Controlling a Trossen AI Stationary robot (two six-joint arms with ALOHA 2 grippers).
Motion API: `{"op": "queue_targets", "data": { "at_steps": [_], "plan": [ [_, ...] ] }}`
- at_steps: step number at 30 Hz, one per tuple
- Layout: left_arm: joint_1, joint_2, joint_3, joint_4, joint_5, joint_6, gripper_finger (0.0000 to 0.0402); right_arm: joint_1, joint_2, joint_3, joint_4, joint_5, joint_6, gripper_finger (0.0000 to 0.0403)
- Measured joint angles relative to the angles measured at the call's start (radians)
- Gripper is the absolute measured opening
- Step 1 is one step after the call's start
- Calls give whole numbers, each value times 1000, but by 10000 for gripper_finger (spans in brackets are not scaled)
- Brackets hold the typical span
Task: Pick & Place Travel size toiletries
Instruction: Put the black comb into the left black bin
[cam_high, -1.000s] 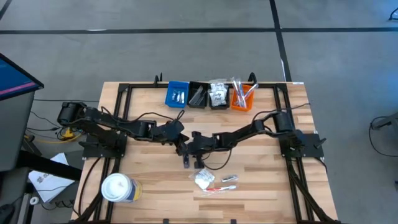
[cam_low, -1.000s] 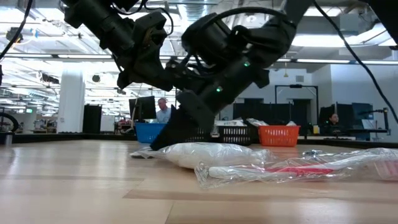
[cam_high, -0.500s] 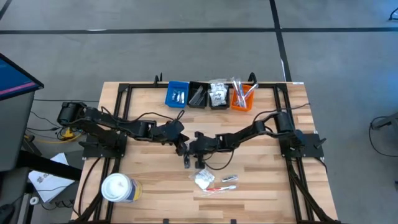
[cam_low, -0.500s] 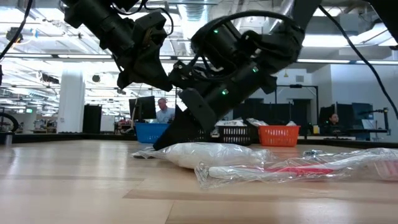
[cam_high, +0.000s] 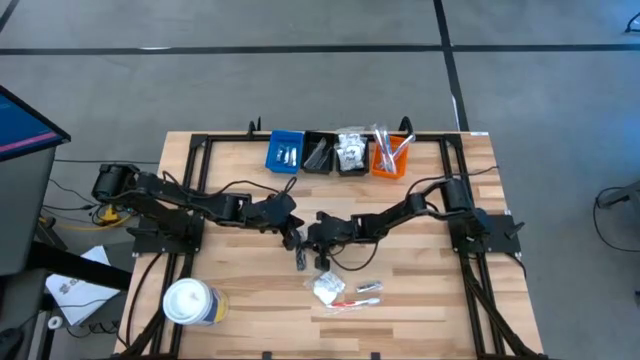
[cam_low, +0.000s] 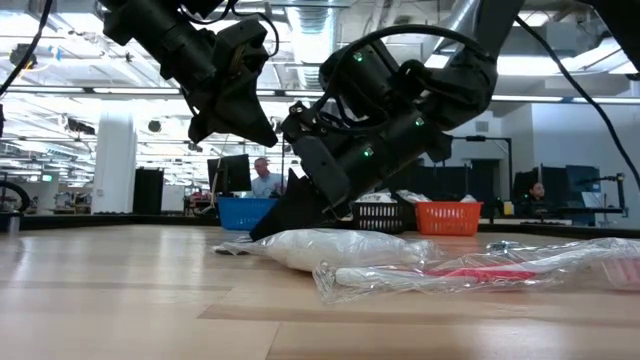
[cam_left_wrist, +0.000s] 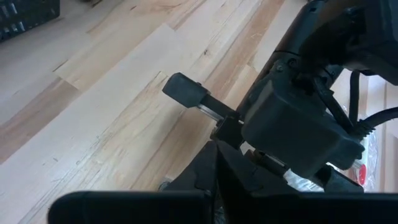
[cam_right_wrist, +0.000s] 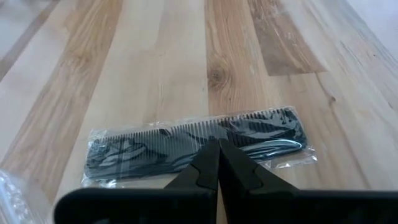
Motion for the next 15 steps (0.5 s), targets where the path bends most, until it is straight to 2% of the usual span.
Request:
{"op": "queue_targets", "data": {
  "at_steps": [4,10,15],
  "plan": [
    [0,0,0,0,0,2,2,27,-28,-8,-18,26,-36,0],
    [0,0,0,0,0,3,2,81,-85,-14,-85,155,-110,0],
    [0,0,0,1,0,3,2,103,-87,-14,-80,164,-124,0]
  ]
}}
